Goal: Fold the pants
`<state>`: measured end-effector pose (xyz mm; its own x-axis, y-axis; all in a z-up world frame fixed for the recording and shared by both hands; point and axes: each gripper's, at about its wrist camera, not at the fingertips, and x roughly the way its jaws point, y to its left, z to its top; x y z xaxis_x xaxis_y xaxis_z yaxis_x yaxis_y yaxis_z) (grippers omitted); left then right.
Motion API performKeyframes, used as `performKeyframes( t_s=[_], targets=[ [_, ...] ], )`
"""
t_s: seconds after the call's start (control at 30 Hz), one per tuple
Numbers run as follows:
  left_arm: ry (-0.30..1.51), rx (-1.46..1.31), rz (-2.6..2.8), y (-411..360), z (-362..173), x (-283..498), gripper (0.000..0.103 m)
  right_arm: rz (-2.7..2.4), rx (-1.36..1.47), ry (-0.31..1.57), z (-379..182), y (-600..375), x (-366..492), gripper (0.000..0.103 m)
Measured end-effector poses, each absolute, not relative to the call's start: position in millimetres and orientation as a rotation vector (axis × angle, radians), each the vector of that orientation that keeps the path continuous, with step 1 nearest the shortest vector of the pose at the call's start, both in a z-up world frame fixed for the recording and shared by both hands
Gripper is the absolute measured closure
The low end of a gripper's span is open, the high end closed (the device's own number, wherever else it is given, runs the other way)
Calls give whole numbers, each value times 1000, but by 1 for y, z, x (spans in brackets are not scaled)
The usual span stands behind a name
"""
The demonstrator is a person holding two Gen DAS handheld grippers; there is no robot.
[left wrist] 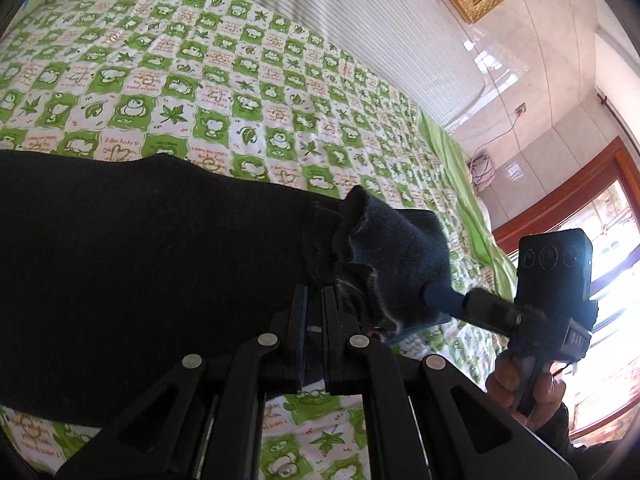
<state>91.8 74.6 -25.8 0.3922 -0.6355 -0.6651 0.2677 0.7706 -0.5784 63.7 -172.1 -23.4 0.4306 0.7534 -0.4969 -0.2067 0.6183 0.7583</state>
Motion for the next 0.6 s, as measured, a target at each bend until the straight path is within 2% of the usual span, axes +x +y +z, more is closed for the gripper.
performKeyframes(
  t_s=[0.27,0.4,0.6],
  targets=[
    [1002,-436,-668,45,-5,83,100,539,676,826,7,-208,72,57],
    [1011,-414,-667,24,-10,77,99,508,682,858,-2,-211,90,57],
    [1107,-392,-552,13,-49,83,98,511,765,977,-37,-205,110,57]
  ],
)
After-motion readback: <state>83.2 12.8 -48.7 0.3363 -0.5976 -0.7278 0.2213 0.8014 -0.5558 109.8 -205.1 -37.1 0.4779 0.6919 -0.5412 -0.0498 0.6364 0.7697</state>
